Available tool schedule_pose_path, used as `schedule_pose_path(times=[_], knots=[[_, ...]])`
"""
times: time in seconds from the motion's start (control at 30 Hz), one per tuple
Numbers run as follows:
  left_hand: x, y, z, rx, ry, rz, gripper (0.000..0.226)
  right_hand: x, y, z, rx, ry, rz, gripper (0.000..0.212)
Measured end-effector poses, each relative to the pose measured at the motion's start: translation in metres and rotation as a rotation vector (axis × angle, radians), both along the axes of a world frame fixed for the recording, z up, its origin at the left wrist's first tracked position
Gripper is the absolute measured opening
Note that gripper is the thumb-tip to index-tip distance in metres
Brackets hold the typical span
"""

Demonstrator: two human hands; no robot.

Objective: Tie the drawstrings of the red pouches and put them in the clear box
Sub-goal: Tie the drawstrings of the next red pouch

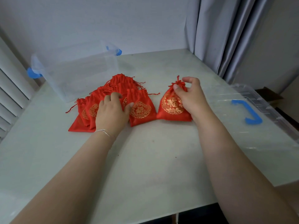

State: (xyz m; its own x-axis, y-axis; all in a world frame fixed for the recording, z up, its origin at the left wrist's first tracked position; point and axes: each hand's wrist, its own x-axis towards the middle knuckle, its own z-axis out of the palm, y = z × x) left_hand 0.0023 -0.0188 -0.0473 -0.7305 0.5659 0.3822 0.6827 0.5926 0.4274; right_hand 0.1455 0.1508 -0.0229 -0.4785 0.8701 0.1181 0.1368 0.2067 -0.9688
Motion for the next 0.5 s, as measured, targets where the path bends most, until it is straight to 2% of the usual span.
schedule_pose_path(times=[0.1, 0.2, 0.27, 0.33, 0.4, 0.5], knots=[[0.002, 0.004, -0.005, -0.159, 0.047, 0.009, 0.058, 0.008, 0.011, -0.008, 0.216, -0.427, -0.093, 0.040], [0.003, 0.004, -0.004, -0.200, 0.046, -0.068, 0.058, 0.009, 0.009, -0.010, 0.360, -0.637, -0.196, 0.047], [0.002, 0.005, -0.006, -0.130, 0.002, -0.150, 0.055, 0.006, 0.004, -0.007, 0.491, -0.541, -0.256, 0.045], [0.001, 0.006, -0.006, 0.051, -0.111, -0.221, 0.045, -0.002, -0.008, -0.005, 0.632, -0.274, -0.213, 0.031], [0.003, 0.007, -0.002, 0.268, -0.245, -0.254, 0.037, -0.009, -0.022, -0.005, 0.709, -0.122, -0.150, 0.017], [0.012, 0.006, 0.011, 0.574, -0.382, -0.294, 0.035, -0.012, -0.032, -0.004, 0.673, -0.217, -0.123, 0.046]])
